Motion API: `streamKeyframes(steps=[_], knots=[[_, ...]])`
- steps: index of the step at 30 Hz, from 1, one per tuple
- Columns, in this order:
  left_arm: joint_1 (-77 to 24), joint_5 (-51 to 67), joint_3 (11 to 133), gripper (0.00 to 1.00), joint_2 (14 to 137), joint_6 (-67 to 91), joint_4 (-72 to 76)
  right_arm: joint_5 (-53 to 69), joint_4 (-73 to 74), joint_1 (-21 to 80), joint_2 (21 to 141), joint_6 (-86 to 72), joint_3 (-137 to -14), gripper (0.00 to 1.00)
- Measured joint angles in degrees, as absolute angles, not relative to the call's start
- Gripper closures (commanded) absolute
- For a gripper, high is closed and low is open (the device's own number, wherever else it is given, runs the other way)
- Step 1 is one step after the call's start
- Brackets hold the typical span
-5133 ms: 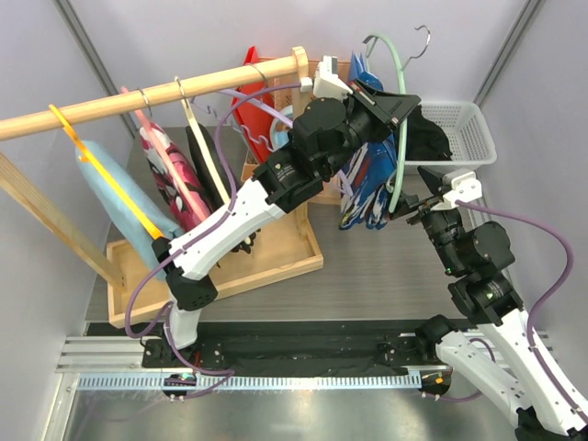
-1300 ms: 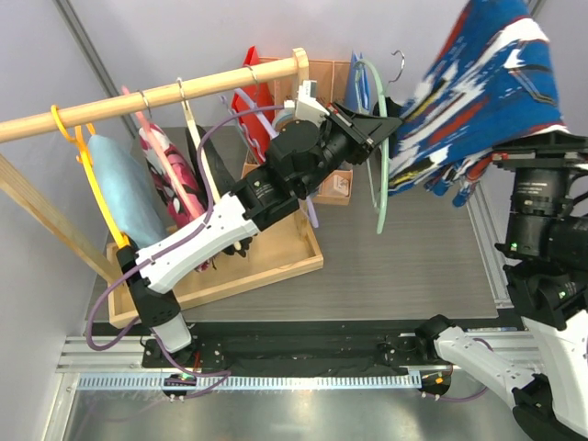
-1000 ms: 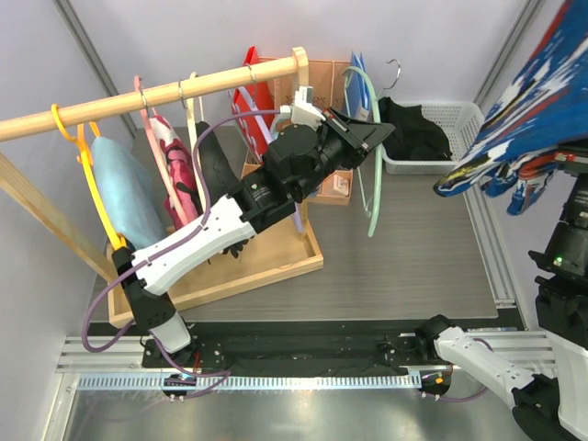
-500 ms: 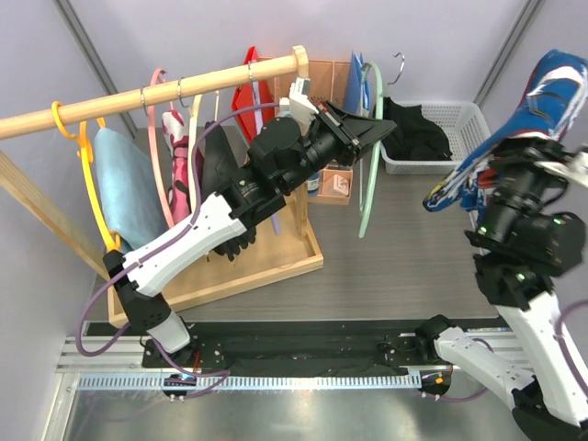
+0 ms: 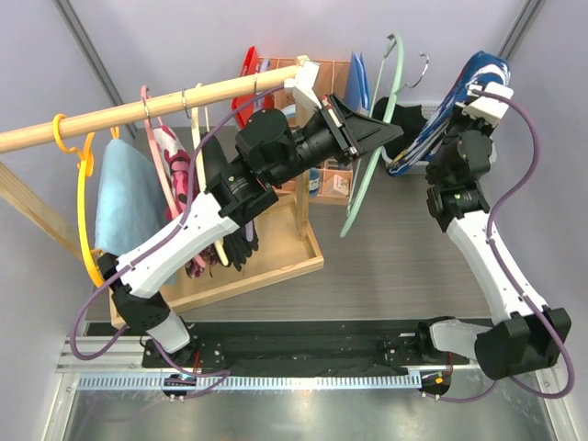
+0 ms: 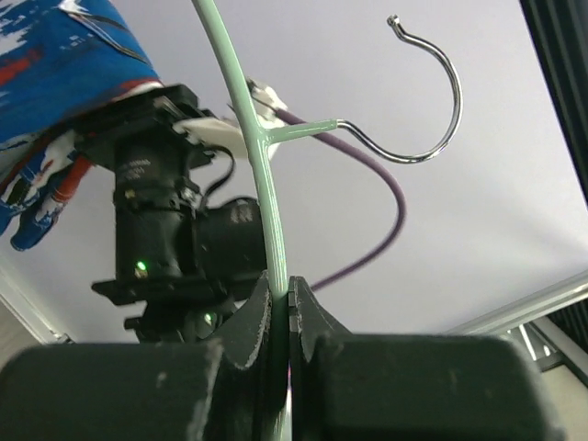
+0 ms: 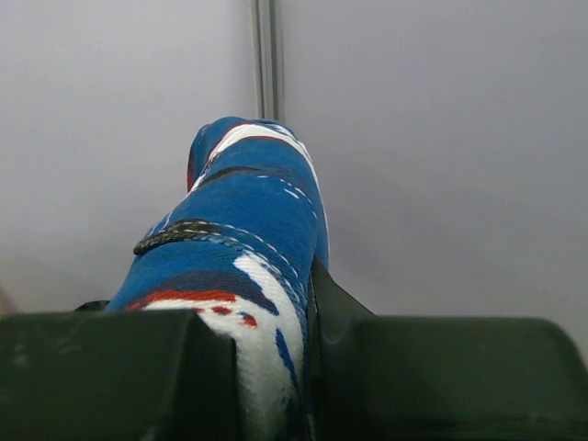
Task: Remove the trousers from the hanger
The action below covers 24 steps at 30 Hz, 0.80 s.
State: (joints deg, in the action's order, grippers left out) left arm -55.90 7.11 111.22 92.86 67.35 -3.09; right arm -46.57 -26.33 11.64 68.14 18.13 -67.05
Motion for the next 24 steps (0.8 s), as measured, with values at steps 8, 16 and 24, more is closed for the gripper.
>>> streamKeyframes(steps=[8, 16, 24], knots=[[-55.86, 10.55, 113.45, 1.0, 93.93, 60.93, -6.44, -41.23, -24.23, 1.54, 77.19, 10.09, -66.94, 0.99], [-55.61, 14.5, 115.39, 1.0, 95.88, 58.0, -5.23, -34.98, -25.65, -6.94, 85.36, 5.45, -67.16, 0.99], [-55.07, 17.04, 118.24, 1.0, 98.13, 59.0, -2.26, -28.03, -26.13, -6.81, 106.21, 3.03, -82.56, 0.99]])
